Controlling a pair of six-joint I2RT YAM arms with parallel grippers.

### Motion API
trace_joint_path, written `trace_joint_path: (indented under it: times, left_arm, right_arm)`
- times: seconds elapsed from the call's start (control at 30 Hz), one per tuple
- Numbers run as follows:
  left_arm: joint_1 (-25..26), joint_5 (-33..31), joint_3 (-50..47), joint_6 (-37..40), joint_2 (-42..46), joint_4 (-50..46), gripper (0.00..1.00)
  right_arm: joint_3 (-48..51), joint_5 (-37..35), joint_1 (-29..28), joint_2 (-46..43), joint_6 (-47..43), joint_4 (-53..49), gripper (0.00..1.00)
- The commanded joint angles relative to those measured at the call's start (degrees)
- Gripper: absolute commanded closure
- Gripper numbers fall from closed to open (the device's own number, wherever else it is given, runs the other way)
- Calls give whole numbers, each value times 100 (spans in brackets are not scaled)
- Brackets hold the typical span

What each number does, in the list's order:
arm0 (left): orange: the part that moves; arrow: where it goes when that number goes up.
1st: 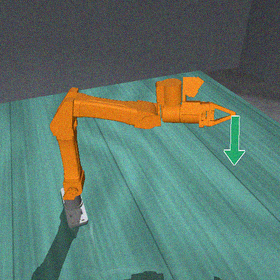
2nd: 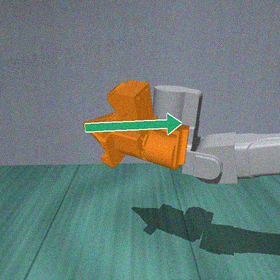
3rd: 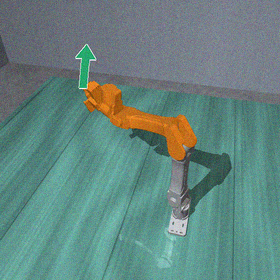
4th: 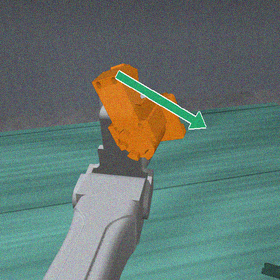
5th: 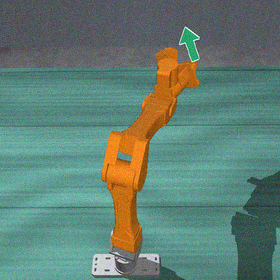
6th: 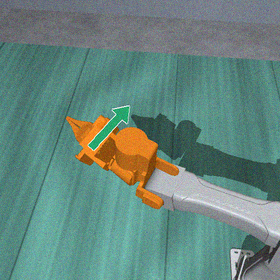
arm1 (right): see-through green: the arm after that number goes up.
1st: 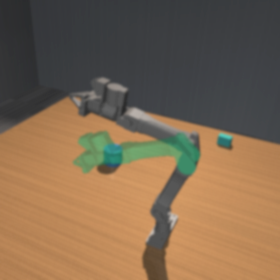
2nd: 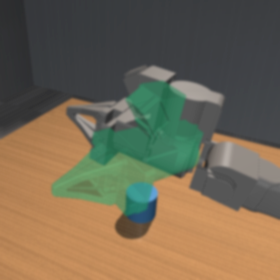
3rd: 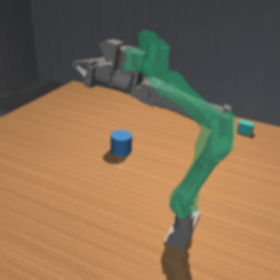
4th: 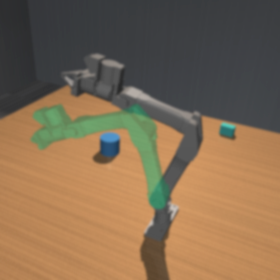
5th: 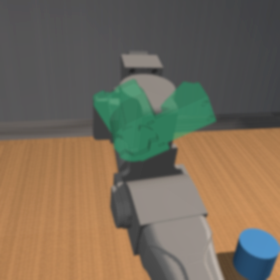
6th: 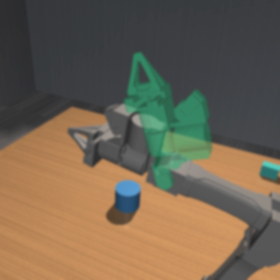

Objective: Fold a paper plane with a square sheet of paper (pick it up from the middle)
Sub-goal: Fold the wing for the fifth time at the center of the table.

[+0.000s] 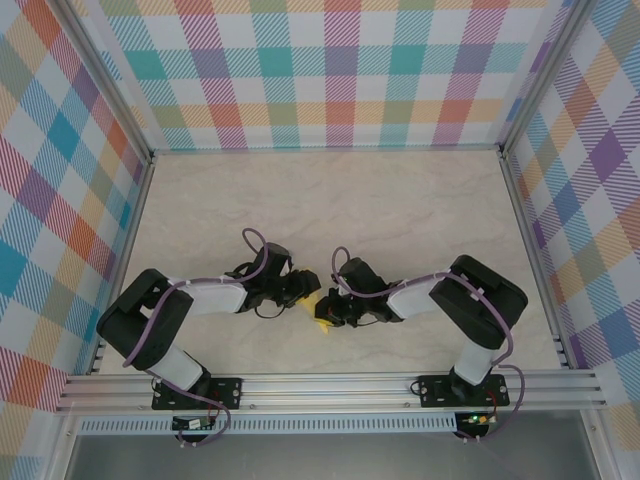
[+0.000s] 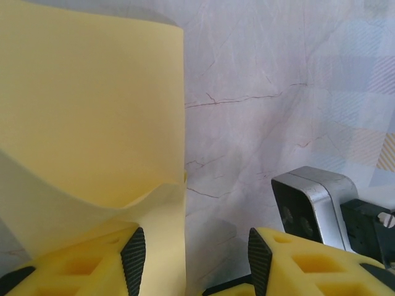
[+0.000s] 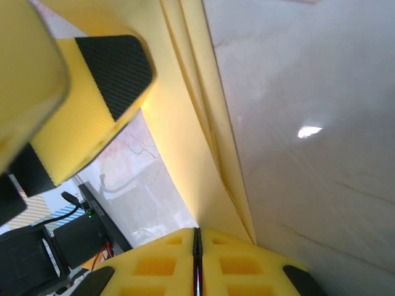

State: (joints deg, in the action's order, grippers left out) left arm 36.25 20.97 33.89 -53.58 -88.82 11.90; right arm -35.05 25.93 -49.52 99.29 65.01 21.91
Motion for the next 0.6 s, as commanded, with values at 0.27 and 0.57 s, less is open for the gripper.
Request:
trace_joint_path:
  times: [0.27,0.57]
  left_arm:
    - [52,18,704,1122,1367,-1501,42]
    - [58,14,-350,1109,2094,-949,47]
  right_arm:
    - [-97,-35,39,294,-738,-1685,90]
    - [-361,-49,56,441,-839,-2073,91]
